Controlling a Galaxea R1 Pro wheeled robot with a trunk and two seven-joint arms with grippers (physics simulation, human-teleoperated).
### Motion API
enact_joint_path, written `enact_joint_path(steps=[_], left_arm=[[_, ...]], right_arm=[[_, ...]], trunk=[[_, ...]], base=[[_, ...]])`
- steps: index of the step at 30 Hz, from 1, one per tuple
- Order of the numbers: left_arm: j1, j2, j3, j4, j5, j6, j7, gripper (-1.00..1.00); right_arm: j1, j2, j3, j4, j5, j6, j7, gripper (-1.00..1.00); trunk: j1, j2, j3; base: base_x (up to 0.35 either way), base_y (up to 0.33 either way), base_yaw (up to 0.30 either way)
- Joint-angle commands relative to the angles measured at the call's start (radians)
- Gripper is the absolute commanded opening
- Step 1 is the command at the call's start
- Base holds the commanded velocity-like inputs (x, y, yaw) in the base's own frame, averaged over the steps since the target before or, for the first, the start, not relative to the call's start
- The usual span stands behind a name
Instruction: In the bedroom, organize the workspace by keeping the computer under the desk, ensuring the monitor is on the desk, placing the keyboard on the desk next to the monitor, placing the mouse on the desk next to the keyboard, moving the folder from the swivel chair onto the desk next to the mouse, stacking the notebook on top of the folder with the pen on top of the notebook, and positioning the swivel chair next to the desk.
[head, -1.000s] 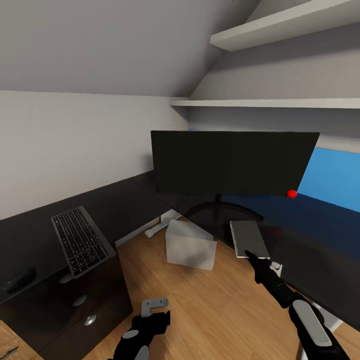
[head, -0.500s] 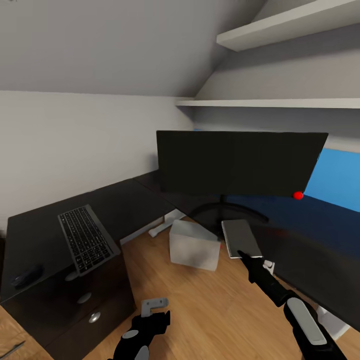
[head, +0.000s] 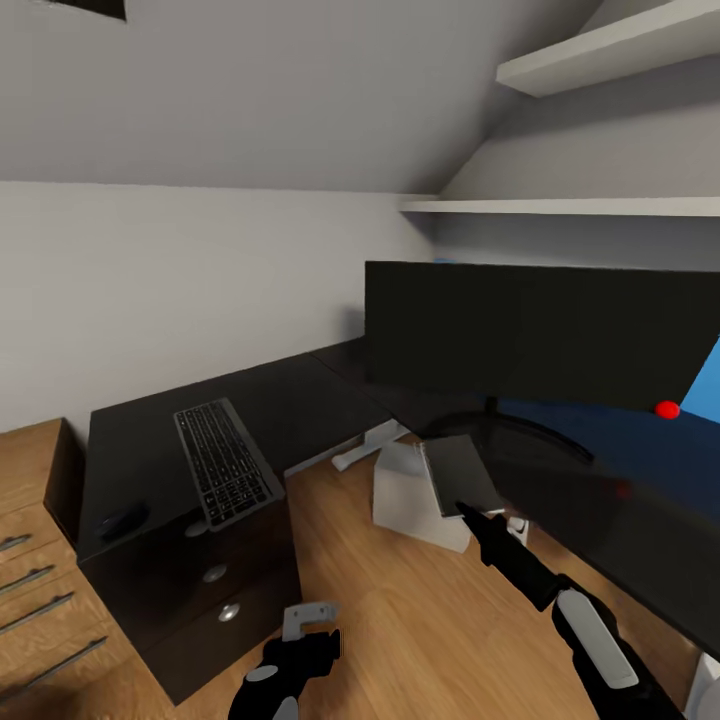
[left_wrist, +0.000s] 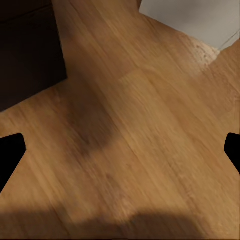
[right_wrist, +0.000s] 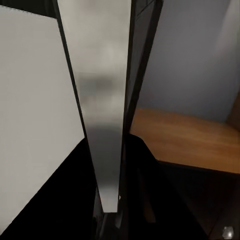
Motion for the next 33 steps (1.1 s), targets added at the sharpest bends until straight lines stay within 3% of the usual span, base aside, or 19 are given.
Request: enact_joint_path(steps=[1,7,8,9,11,15,23,33], left_arm=[[-0.001,0.001,-0.004,0.003,0.009,0.001,0.009,1.00],[-0.001,0.005,-0.008,0.070,0.006,-0.021,0.009,1.00],[-0.001,0.005,-0.015,0.101,0.005,-0.047,0.009,1.00],[0.000,0.006,-0.044,0.170,0.004,-0.132,0.008,1.00],[0.000,0.007,-0.063,0.211,0.004,-0.206,0.005,1.00],[0.000,0.011,-0.081,0.245,0.005,-0.284,0.004,1.00],[0.000,0.013,-0.115,0.288,0.006,-0.324,0.003,1.00],[0.000,0.013,-0.120,0.309,0.004,-0.330,0.003,1.00]], right_arm=[[0.000,-0.001,0.003,-0.003,-0.009,0.009,-0.001,-1.00],[0.000,0.000,0.008,-0.024,0.005,0.010,-0.006,-1.00],[0.000,0.001,0.008,-0.031,0.016,0.010,-0.007,-1.00],[0.004,0.002,0.010,-0.048,0.042,0.010,-0.008,-1.00],[0.013,0.002,0.015,-0.063,0.054,0.010,-0.008,-1.00],[0.030,0.002,0.020,-0.100,0.064,0.010,-0.009,-1.00],[0.055,0.001,0.022,-0.160,0.068,0.010,-0.009,-1.00],[0.056,-0.001,0.021,-0.166,0.069,0.010,-0.008,-1.00]], trunk=[[0.000,-0.001,-0.001],[0.000,-0.001,-0.001],[0.000,-0.001,-0.001],[0.000,-0.001,-0.001],[0.000,-0.001,-0.001],[0.000,-0.001,-0.001],[0.000,-0.001,-0.001],[0.000,-0.001,-0.001]], base=[[0.000,0.000,0.280],[0.000,0.000,0.283],[0.000,0.000,0.286],[0.000,0.000,0.287],[0.000,0.000,0.288],[0.000,0.000,0.288],[0.000,0.000,0.289],[0.000,0.000,0.287]])
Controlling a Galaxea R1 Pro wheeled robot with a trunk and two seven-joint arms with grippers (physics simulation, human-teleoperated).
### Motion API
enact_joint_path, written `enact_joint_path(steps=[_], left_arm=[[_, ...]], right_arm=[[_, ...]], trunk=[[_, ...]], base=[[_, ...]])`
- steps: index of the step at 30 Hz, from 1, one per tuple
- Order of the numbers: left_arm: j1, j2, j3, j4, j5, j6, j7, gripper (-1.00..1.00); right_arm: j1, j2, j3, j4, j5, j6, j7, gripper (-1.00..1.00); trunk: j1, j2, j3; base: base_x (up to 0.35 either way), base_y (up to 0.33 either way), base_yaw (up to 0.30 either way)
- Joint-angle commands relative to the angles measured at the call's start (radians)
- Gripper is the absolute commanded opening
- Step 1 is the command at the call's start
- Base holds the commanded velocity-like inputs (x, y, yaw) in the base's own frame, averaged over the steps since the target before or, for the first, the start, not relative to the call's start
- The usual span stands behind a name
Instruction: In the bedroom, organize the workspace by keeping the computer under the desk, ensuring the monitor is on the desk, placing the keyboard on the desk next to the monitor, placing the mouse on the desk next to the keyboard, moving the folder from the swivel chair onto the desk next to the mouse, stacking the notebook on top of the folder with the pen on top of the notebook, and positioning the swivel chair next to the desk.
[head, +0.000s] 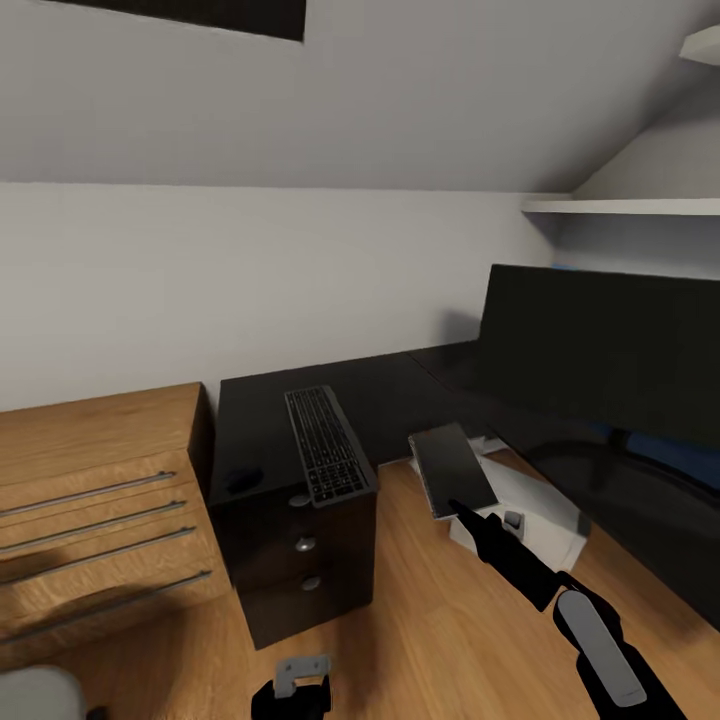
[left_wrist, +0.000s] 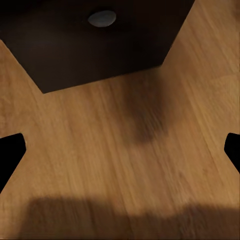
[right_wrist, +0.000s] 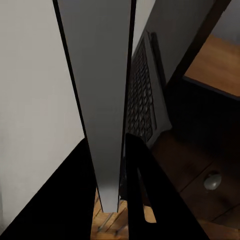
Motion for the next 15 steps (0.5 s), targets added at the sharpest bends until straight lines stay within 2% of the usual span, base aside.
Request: enact_joint_path(steps=[1,9,15], left_arm=[[-0.001,0.001,-0.004,-0.001,0.004,0.003,0.008,1.00],[-0.001,0.001,-0.006,0.001,0.006,0.003,0.008,1.00],[-0.001,0.002,-0.006,0.002,0.005,0.002,0.006,1.00]], right_arm=[[0.000,0.000,-0.002,0.000,-0.010,0.009,-0.001,-1.00],[0.006,-0.016,-0.003,0.005,-0.013,0.011,0.006,-1.00],[0.007,-0.019,-0.003,0.014,-0.015,0.010,0.015,-1.00]], trunk=[[0.000,-0.001,-0.001],[0.000,-0.001,-0.001],[0.000,-0.001,-0.001]], base=[[0.000,0.000,0.235],[0.014,0.000,0.034],[0.232,0.000,0.002]])
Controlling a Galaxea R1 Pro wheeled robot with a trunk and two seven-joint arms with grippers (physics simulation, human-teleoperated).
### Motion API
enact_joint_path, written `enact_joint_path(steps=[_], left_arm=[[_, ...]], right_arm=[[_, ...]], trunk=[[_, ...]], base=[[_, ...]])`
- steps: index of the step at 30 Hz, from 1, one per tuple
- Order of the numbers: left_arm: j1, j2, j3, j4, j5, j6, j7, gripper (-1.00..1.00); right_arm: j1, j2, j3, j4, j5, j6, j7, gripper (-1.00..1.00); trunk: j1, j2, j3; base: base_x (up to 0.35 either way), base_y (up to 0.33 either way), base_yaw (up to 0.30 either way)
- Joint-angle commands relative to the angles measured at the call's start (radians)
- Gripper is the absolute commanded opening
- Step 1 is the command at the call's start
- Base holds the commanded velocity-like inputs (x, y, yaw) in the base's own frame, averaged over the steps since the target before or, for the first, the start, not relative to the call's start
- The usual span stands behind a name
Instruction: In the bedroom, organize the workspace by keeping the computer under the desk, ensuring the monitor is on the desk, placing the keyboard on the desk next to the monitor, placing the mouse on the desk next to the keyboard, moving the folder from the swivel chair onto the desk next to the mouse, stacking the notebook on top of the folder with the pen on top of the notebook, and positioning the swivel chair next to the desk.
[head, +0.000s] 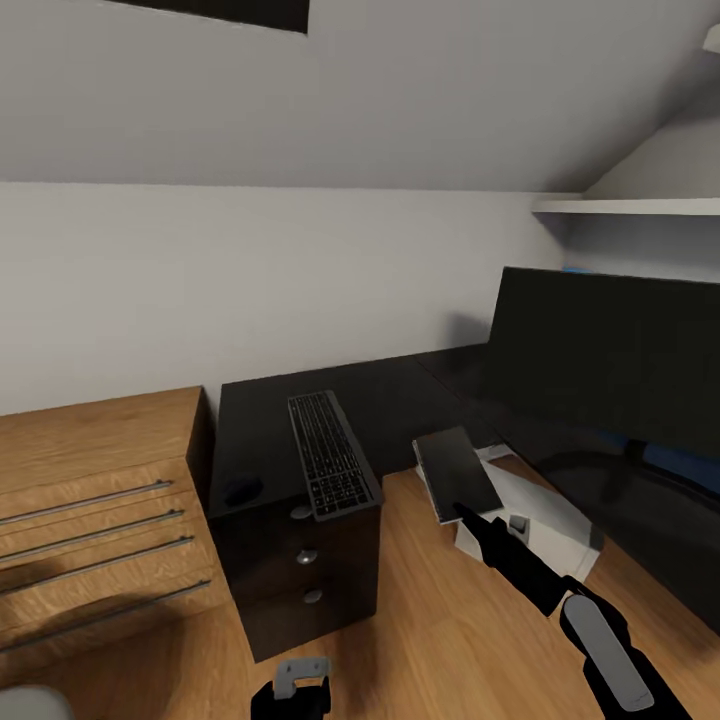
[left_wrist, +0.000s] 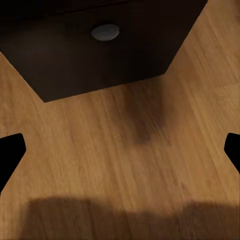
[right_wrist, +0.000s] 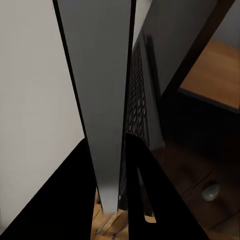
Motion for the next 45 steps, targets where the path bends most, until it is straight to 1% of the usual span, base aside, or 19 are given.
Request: enact_joint_path(steps=[1,14,16,18,20,21,22,23,24,25,26,27,28,29,32,33,37,45], left_arm=[[-0.001,0.001,-0.004,-0.002,0.005,0.004,0.008,1.00],[-0.001,0.005,-0.005,0.002,0.003,0.006,0.005,1.00],[-0.001,0.005,-0.010,0.002,0.003,0.005,0.006,1.00],[-0.001,0.006,-0.024,0.007,0.004,0.004,0.006,1.00],[-0.001,0.013,-0.042,0.015,0.004,0.000,0.007,1.00],[0.023,0.043,-0.096,0.025,0.005,-0.072,0.008,1.00],[0.030,0.048,-0.108,0.027,0.005,-0.093,0.008,1.00],[0.042,0.059,-0.133,0.034,0.006,-0.135,0.007,1.00],[0.046,0.064,-0.145,0.041,0.007,-0.155,0.007,1.00],[0.053,0.071,-0.171,0.064,0.008,-0.192,0.007,1.00],[0.055,0.073,-0.184,0.080,0.008,-0.210,0.008,1.00],[0.058,0.076,-0.212,0.114,0.008,-0.242,0.010,1.00],[0.059,0.076,-0.226,0.131,0.008,-0.257,0.010,1.00],[0.060,0.076,-0.251,0.163,0.009,-0.283,0.011,1.00],[0.062,0.076,-0.281,0.210,0.010,-0.328,0.013,1.00],[0.064,0.076,-0.296,0.257,0.011,-0.364,0.013,1.00],[0.065,0.077,-0.301,0.286,0.012,-0.398,0.014,1.00],[0.065,0.077,-0.301,0.305,0.016,-0.414,0.015,1.00]], right_arm=[[-0.001,0.000,-0.001,0.001,-0.009,0.009,0.000,-1.00],[-0.001,-0.001,-0.001,0.010,-0.009,0.009,0.011,-1.00],[-0.001,-0.001,-0.001,0.010,-0.008,0.009,0.012,-1.00],[-0.001,-0.002,-0.001,0.010,-0.008,0.009,0.012,-1.00],[-0.001,-0.003,-0.002,0.010,-0.007,0.009,0.012,-1.00],[-0.001,-0.007,-0.002,0.010,-0.007,0.009,0.012,-1.00],[-0.001,-0.007,-0.002,0.010,-0.007,0.009,0.012,-1.00],[-0.001,-0.008,-0.002,0.010,-0.007,0.009,0.012,-1.00],[-0.001,-0.008,-0.002,0.010,-0.007,0.009,0.012,-1.00],[-0.001,-0.008,-0.002,0.010,-0.007,0.009,0.012,-1.00],[-0.001,-0.008,-0.002,0.010,-0.007,0.009,0.012,-1.00],[-0.001,-0.008,-0.002,0.010,-0.007,0.009,0.012,-1.00],[-0.001,-0.008,-0.002,0.010,-0.007,0.009,0.012,-1.00],[-0.001,-0.008,-0.002,0.010,-0.007,0.008,0.012,-1.00],[-0.001,-0.008,-0.002,0.010,-0.007,0.008,0.012,-1.00],[-0.001,-0.008,-0.002,0.010,-0.008,0.008,0.012,-1.00],[-0.001,-0.007,-0.001,0.010,-0.007,0.008,0.009,-1.00],[-0.001,-0.007,-0.001,0.011,-0.008,0.007,0.011,-1.00]], trunk=[[0.000,0.000,-0.001],[0.000,0.000,-0.001],[0.000,0.000,-0.001],[0.000,0.000,-0.001],[0.000,0.000,-0.001],[0.000,0.000,-0.001],[0.000,0.000,-0.001],[0.000,0.000,-0.001],[0.000,0.000,-0.001],[0.000,0.000,-0.001],[0.000,0.000,-0.001],[0.000,0.000,-0.001],[0.000,0.000,-0.001],[0.000,0.000,-0.001],[0.000,0.000,-0.001],[0.000,0.000,-0.001],[0.000,0.000,-0.001],[0.000,0.000,-0.003]], base=[[0.299,0.000,0.000],[0.291,0.000,0.000],[0.245,0.000,0.000],[0.166,0.000,0.000],[0.087,0.000,0.000],[0.020,0.000,0.000],[0.016,0.000,0.000],[0.010,0.000,0.000],[0.008,0.000,0.000],[0.005,0.000,0.000],[0.004,0.000,0.000],[0.003,0.000,0.000],[0.002,0.000,0.000],[0.001,0.000,0.000],[0.000,0.000,0.000],[0.000,0.000,0.000],[0.000,0.000,0.032],[0.000,0.000,0.149]])
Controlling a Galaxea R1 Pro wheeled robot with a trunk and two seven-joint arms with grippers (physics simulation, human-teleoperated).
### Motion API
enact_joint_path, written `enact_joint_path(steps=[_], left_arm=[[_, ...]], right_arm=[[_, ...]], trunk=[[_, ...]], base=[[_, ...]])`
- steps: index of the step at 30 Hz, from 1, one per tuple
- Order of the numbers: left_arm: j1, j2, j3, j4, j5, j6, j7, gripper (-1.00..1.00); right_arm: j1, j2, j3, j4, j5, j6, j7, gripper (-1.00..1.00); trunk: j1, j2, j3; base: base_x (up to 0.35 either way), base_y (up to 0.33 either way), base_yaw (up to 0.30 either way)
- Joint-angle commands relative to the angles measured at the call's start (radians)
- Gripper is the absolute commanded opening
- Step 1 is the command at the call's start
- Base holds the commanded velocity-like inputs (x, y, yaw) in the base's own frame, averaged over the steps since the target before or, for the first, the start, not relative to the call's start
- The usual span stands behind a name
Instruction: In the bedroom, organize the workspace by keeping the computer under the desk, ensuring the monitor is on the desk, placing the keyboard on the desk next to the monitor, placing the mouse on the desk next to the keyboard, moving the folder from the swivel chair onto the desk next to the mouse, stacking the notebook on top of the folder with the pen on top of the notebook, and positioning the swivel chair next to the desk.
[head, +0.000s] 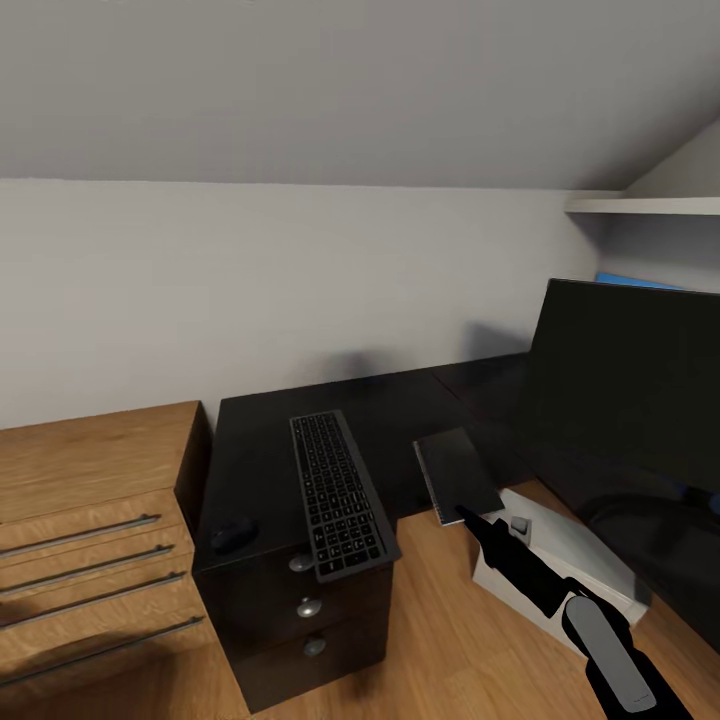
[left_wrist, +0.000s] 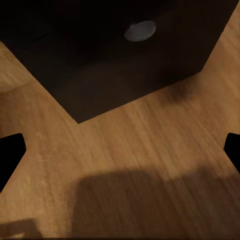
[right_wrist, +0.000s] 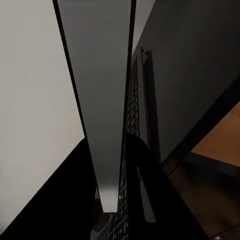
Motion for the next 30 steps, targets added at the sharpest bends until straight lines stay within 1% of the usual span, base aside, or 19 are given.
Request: enact_joint_path(steps=[1,12,18,19,20,23,24,26,27,28,29,30], left_arm=[[-0.001,0.001,-0.009,0.000,0.008,-0.004,0.007,1.00],[-0.001,0.001,-0.008,0.002,0.009,-0.005,0.008,1.00],[-0.001,0.000,-0.008,0.002,0.009,-0.005,0.010,1.00],[-0.001,0.000,-0.008,0.002,0.009,-0.004,0.012,1.00],[-0.001,0.000,-0.008,0.002,0.009,-0.003,0.019,1.00],[-0.001,0.000,-0.008,0.002,0.009,-0.003,0.021,1.00],[-0.001,0.000,-0.008,0.002,0.009,-0.003,0.025,1.00],[-0.001,0.000,-0.008,0.002,0.009,-0.003,0.029,1.00],[-0.001,0.000,-0.008,0.002,0.009,-0.003,0.035,1.00],[-0.001,0.000,-0.008,0.002,0.009,-0.003,0.040,1.00],[-0.001,0.000,-0.008,0.002,0.009,-0.003,0.043,1.00],[-0.001,0.000,-0.008,0.002,0.009,-0.003,0.043,1.00]], right_arm=[[0.000,0.000,-0.001,0.000,-0.008,0.008,0.000,-1.00],[0.000,0.001,-0.007,0.030,-0.011,0.011,-0.005,-1.00],[-0.004,0.001,-0.024,0.063,-0.013,0.030,-0.017,-1.00],[-0.008,0.001,-0.029,0.072,-0.013,0.039,-0.024,-1.00],[-0.037,0.001,-0.039,0.097,-0.014,0.059,-0.052,-1.00],[-0.074,-0.001,-0.050,0.111,-0.015,0.071,-0.071,-1.00],[-0.123,-0.002,-0.067,0.134,-0.015,0.116,-0.088,-1.00],[-0.157,-0.002,-0.081,0.157,-0.016,0.163,-0.095,-1.00],[-0.182,-0.002,-0.097,0.176,-0.016,0.206,-0.099,-1.00],[-0.203,-0.001,-0.123,0.193,-0.016,0.259,-0.103,-1.00],[-0.212,0.000,-0.139,0.200,-0.016,0.290,-0.105,-1.00],[-0.214,0.000,-0.147,0.203,-0.016,0.304,-0.106,-1.00]], trunk=[[0.000,0.000,-0.001],[0.000,0.000,-0.001],[0.000,0.000,-0.001],[0.000,0.000,-0.001],[0.000,0.000,-0.001],[0.000,0.000,-0.001],[0.000,0.000,-0.001],[0.000,0.000,-0.001],[0.000,0.000,-0.001],[0.000,0.000,-0.001],[0.000,0.000,-0.001],[0.000,0.000,-0.001]], base=[[0.000,0.000,0.065],[0.000,0.000,0.015],[0.000,0.000,0.000],[0.000,0.000,0.000],[0.000,0.000,0.000],[0.000,0.000,0.000],[0.000,0.000,0.000],[0.000,0.000,0.000],[0.000,0.000,0.000],[0.000,0.000,0.000],[0.000,0.000,0.000],[0.000,0.000,0.000]])
